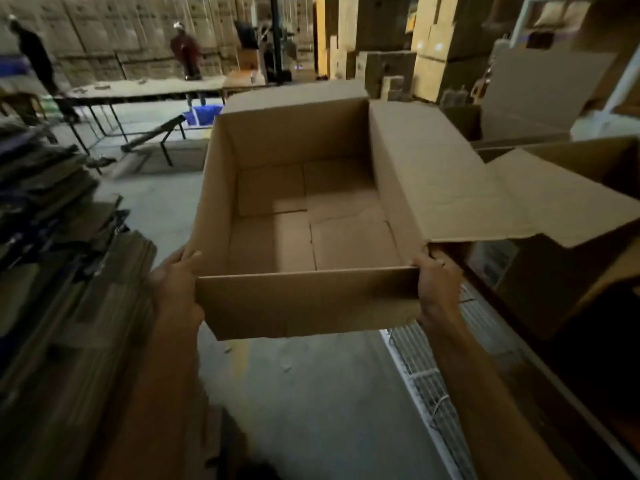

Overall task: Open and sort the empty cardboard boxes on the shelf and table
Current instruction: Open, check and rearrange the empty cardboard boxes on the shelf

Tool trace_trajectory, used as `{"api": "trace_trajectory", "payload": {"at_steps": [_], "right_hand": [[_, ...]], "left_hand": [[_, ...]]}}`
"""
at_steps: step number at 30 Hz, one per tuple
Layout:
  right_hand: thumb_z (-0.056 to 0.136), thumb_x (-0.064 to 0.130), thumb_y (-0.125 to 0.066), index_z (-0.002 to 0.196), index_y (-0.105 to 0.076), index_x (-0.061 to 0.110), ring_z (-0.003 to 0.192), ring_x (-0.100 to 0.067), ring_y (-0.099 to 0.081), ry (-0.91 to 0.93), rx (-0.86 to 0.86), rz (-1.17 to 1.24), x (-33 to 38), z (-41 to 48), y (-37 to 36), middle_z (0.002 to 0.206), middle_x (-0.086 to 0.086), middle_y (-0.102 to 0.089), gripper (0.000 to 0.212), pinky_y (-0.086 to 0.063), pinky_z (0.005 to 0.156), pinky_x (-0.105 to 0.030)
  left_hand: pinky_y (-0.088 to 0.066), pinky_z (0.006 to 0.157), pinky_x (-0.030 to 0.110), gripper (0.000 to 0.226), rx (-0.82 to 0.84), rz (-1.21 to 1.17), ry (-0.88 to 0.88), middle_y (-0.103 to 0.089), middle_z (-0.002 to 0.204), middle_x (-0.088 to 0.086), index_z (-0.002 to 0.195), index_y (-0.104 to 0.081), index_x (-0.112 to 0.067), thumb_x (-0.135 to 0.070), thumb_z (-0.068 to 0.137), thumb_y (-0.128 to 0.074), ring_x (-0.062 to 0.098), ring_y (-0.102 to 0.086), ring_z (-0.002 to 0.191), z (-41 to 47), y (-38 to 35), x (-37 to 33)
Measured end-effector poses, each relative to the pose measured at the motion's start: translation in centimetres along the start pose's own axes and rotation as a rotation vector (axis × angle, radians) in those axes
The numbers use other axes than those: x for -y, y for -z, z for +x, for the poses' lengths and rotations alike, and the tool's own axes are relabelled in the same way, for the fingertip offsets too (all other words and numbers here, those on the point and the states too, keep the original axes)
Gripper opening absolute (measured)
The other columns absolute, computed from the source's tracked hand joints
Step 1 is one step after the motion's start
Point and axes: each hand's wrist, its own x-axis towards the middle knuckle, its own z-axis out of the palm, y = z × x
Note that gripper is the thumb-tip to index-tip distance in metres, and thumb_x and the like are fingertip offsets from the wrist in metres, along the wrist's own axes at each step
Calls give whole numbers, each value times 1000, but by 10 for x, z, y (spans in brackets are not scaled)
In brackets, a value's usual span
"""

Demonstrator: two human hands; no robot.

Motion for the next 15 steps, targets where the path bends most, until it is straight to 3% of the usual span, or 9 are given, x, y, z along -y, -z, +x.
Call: {"api": "trace_trajectory", "payload": {"at_steps": [3,7,9,11,15], "right_hand": [[90,9,-54,90,-67,13,78,-19,-53,-105,32,7,-35,20,-34,82,-3,-61,14,-40,65,-27],[88,6,-54,124,-63,4,97,-19,-58,-193,96,14,-63,60,-79,108,-4,-67,37,-45,86,-33],[88,5,-54,115,-66,4,85,-17,-55,-208,131,28,-69,86,-102,91,-1,-65,29,-41,79,-34],[87,5,-55,103,-68,16,80,-17,-53,-202,164,28,-70,117,-128,81,3,-62,24,-40,74,-33],[88,4,-55,108,-64,23,83,-10,-56,-142,260,56,-52,180,-177,86,11,-62,29,-42,75,-27]], "left_hand": [[-46,105,42,33,-84,20,8,-66,125,10,121,-66,-12,-8,88,-65,22,-61,116,29,1,19],[-46,104,42,28,-140,33,51,-67,123,5,115,-69,-17,-12,88,-66,20,-61,115,79,-10,37],[-46,104,42,33,-158,27,49,-67,123,7,120,-67,-12,-12,87,-66,21,-62,115,104,-21,42],[-48,102,42,37,-175,0,24,-68,122,8,124,-65,-10,-10,87,-66,22,-64,111,130,-35,45],[-55,76,31,36,-249,-83,6,-68,114,5,127,-64,-13,-11,91,-62,19,-67,99,170,-74,31]]}}
